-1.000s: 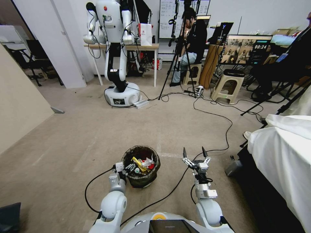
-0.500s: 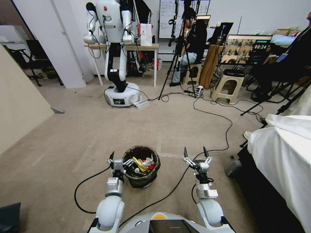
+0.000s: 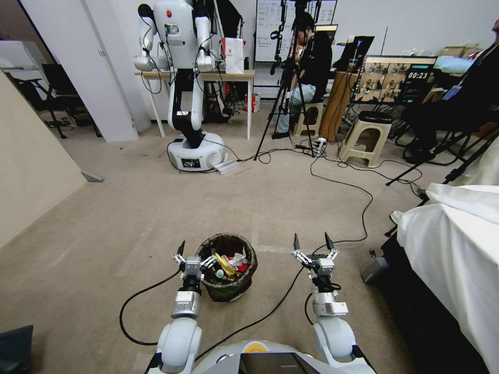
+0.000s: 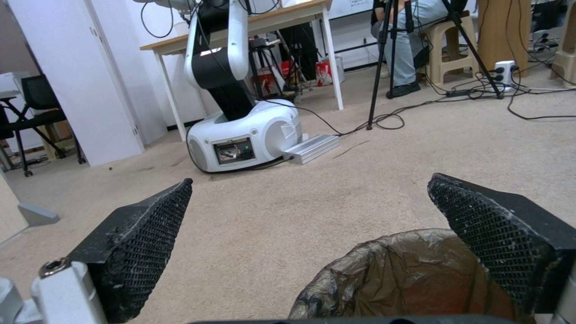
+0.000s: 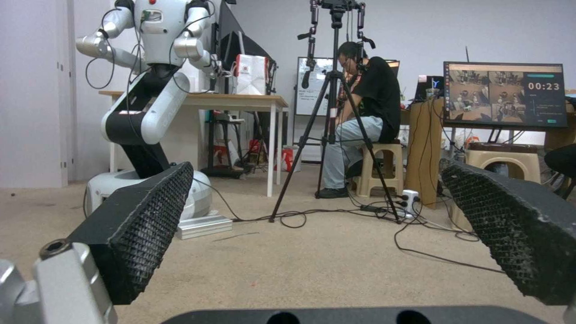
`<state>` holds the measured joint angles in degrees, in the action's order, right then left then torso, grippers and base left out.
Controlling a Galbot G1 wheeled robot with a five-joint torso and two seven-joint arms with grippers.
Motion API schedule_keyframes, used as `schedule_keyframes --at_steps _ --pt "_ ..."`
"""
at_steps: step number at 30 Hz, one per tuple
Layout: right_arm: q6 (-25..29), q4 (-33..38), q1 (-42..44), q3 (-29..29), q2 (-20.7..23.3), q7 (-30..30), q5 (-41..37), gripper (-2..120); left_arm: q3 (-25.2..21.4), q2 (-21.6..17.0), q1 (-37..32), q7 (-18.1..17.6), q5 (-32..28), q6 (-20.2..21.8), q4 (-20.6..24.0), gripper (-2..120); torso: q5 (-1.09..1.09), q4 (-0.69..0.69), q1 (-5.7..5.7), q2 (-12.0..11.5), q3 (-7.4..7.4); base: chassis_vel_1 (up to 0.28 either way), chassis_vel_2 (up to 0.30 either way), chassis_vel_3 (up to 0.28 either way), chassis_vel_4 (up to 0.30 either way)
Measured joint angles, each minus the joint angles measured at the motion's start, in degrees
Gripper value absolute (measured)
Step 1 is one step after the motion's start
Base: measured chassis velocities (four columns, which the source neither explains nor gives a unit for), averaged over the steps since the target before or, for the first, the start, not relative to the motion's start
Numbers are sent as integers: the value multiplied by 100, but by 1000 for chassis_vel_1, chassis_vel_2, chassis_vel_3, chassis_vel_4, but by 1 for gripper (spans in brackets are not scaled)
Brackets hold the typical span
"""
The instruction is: Pick up the trash bin, then pick up the garbage from the floor and place it into the trash bin.
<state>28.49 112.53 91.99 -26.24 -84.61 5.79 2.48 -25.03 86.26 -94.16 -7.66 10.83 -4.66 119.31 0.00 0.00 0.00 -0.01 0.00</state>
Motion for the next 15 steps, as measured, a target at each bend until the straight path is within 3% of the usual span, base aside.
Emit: schedule_keyframes --at_steps 15 --pt "-4 2 2 -6 -3 5 6 100 -5 0 2 2 -5 6 -3 100 0 0 0 0 0 0 0 0 0"
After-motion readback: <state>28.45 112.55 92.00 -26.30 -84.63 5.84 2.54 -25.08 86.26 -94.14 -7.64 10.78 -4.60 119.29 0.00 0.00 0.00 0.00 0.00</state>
